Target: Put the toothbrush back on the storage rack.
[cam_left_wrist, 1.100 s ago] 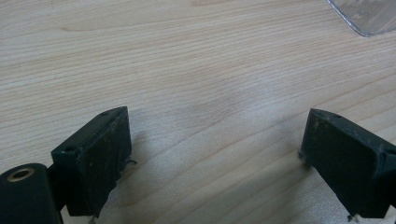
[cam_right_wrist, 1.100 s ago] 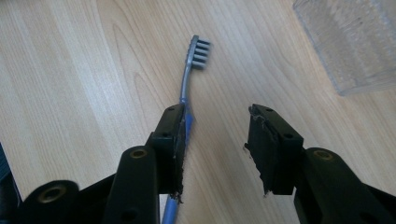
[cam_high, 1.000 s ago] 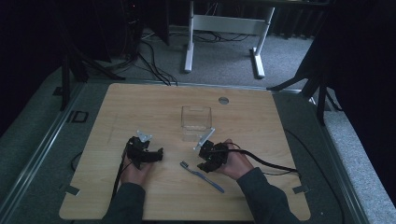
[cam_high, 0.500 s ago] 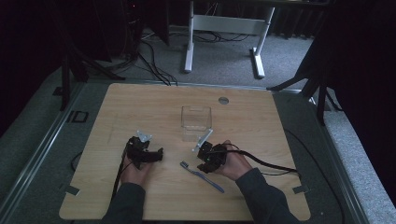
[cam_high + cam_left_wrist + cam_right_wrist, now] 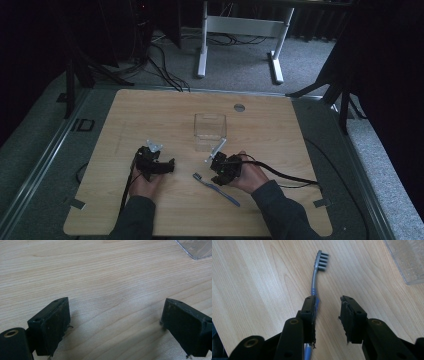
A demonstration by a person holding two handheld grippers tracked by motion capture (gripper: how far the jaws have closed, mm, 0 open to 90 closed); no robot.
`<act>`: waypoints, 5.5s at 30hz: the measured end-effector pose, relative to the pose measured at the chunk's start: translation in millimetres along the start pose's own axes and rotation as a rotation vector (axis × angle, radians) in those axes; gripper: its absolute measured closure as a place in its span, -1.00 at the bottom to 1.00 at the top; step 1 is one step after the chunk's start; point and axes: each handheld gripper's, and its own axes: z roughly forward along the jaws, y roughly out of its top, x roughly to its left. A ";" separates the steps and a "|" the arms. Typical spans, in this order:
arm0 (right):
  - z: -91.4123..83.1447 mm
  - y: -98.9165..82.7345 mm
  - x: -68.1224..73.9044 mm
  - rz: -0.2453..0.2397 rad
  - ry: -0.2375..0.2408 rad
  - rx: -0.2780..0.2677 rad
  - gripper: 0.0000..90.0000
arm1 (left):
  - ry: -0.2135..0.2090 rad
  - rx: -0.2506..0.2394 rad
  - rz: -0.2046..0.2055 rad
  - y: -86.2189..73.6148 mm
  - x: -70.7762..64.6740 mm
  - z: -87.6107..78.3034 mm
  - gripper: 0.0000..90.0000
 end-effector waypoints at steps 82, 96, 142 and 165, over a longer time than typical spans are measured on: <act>41.3 3.1 9.7 -0.014 0.060 0.208 0.71 | 0.000 0.000 0.000 0.0 0.0 0.0 -0.81; 45.1 2.5 10.3 -0.023 0.046 0.234 0.76 | 0.000 0.000 0.000 0.0 0.0 0.0 -0.81; -13.4 6.3 -15.1 0.102 -0.026 -0.041 0.83 | -0.001 0.001 0.000 0.1 0.0 0.0 -0.81; -28.9 6.9 -22.6 0.172 -0.079 -0.182 0.83 | 0.000 0.001 0.000 0.0 0.0 -0.1 -0.81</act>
